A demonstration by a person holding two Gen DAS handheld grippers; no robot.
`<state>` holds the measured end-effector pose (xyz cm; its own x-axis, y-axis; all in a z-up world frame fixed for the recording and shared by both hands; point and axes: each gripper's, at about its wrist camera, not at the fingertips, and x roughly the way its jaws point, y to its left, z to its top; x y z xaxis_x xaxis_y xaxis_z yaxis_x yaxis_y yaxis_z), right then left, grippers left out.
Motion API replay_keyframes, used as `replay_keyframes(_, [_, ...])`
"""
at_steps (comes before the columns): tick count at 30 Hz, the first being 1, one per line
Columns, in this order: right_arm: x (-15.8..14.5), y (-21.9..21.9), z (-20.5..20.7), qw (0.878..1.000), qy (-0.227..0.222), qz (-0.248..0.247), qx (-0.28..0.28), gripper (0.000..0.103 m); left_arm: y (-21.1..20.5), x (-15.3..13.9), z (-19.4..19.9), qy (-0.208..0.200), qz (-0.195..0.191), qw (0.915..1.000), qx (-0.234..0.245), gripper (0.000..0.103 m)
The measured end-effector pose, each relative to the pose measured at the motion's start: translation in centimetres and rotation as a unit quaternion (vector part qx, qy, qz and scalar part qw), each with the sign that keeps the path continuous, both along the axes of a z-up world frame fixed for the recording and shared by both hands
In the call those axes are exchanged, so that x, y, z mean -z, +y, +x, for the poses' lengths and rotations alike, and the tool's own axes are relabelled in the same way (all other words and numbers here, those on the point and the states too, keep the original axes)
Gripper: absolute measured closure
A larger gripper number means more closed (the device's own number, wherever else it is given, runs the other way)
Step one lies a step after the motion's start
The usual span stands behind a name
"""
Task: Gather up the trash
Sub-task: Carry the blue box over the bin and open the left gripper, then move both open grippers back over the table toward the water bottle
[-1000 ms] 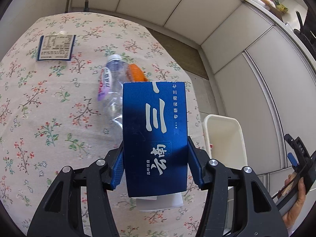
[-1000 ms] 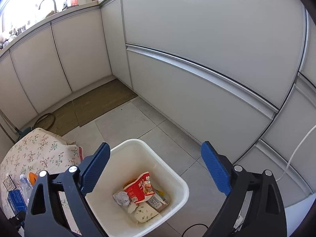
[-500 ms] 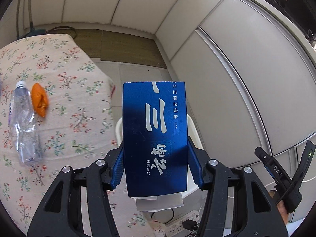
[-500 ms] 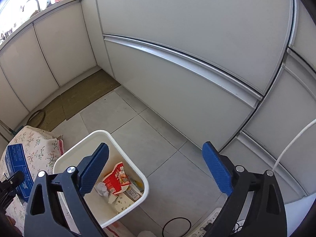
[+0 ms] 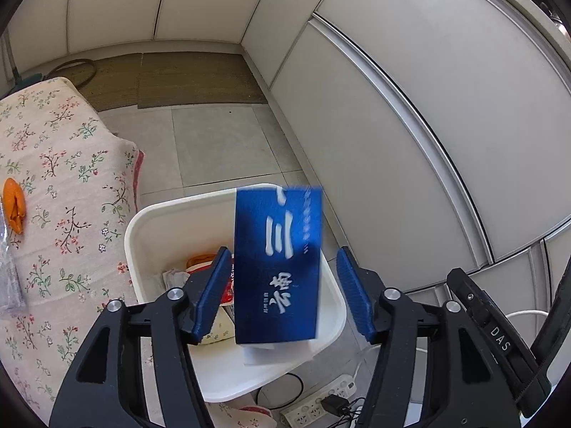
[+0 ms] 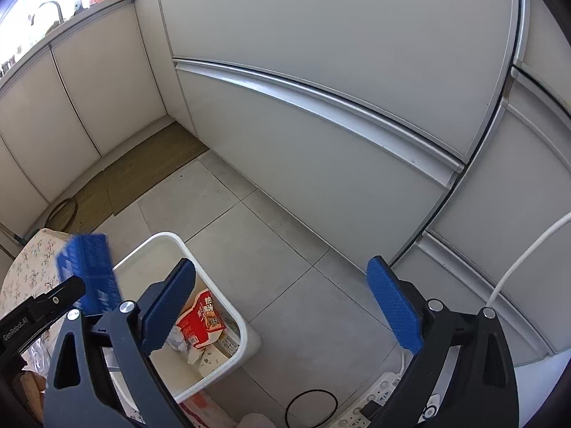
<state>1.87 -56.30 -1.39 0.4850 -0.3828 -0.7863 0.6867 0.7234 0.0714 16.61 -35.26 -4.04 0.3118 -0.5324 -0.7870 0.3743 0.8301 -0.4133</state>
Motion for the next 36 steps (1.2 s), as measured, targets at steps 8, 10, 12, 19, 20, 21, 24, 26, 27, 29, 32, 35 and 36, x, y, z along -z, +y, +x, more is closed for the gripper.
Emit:
replay_keyframes(8, [-0.4, 1.8, 1.0, 1.000, -0.008, -0.001, -0.022, 0.008, 3.6, 0.0, -0.3, -0.004, 0.016, 0.9992, -0.036, 0.024])
replay_keyframes(10, [-0.5, 3.0, 1.7, 0.999, -0.011, 0.002, -0.037, 0.008, 5.1, -0.3, -0.3, -0.013, 0.022, 0.9986, -0.047, 0.022])
replay_keyframes(12, [-0.8, 4.5, 2.6, 0.998, -0.011, -0.001, -0.054, 0.008, 6.7, -0.8, -0.4, -0.022, 0.025, 0.9977, -0.058, 0.021])
replay_keyframes(19, [-1.9, 11.0, 5.6, 0.993, -0.023, -0.020, -0.117, 0.008, 13.0, -2.5, -0.4, -0.051, 0.035, 0.9930, -0.100, 0.017])
replay_keyframes(20, [-2.0, 12.0, 6.0, 0.992, -0.024, -0.023, -0.126, 0.008, 14.2, -2.5, -0.3, -0.050, 0.036, 0.9922, -0.109, 0.016])
replay_keyframes(21, [-2.1, 13.2, 6.6, 0.990, -0.024, -0.025, -0.137, 0.008, 15.2, -2.6, -0.1, -0.049, 0.036, 0.9915, -0.116, 0.016])
replay_keyframes(24, [-2.2, 16.6, 8.1, 0.985, -0.022, -0.028, -0.169, 0.008, 18.3, -2.5, 0.1, -0.045, 0.041, 0.9884, -0.139, 0.016])
replay_keyframes(26, [-2.1, 19.1, 9.2, 0.981, -0.020, -0.027, -0.193, 0.008, 20.8, -2.3, 0.2, -0.041, 0.044, 0.9854, -0.159, 0.016])
replay_keyframes(27, [-2.1, 20.1, 9.7, 0.979, -0.018, -0.026, -0.203, 0.007, 22.0, -2.2, 0.4, -0.037, 0.045, 0.9837, -0.170, 0.016])
replay_keyframes(29, [-1.9, 22.4, 10.7, 0.974, -0.015, -0.025, -0.224, 0.007, 24.5, -1.9, 0.7, -0.029, 0.047, 0.9803, -0.190, 0.015])
replay_keyframes(32, [-1.3, 26.1, 12.4, 0.966, -0.007, -0.019, -0.256, 0.007, 28.4, -1.4, 0.8, -0.018, 0.049, 0.9738, -0.221, 0.015])
replay_keyframes(35, [-0.6, 29.3, 13.8, 0.959, 0.005, -0.014, -0.283, 0.007, 31.8, -1.1, 0.9, -0.010, 0.051, 0.9675, -0.247, 0.015])
replay_keyframes(36, [-0.1, 30.6, 14.3, 0.956, 0.011, -0.009, -0.294, 0.007, 32.9, -1.1, 0.8, -0.008, 0.052, 0.9655, -0.255, 0.015])
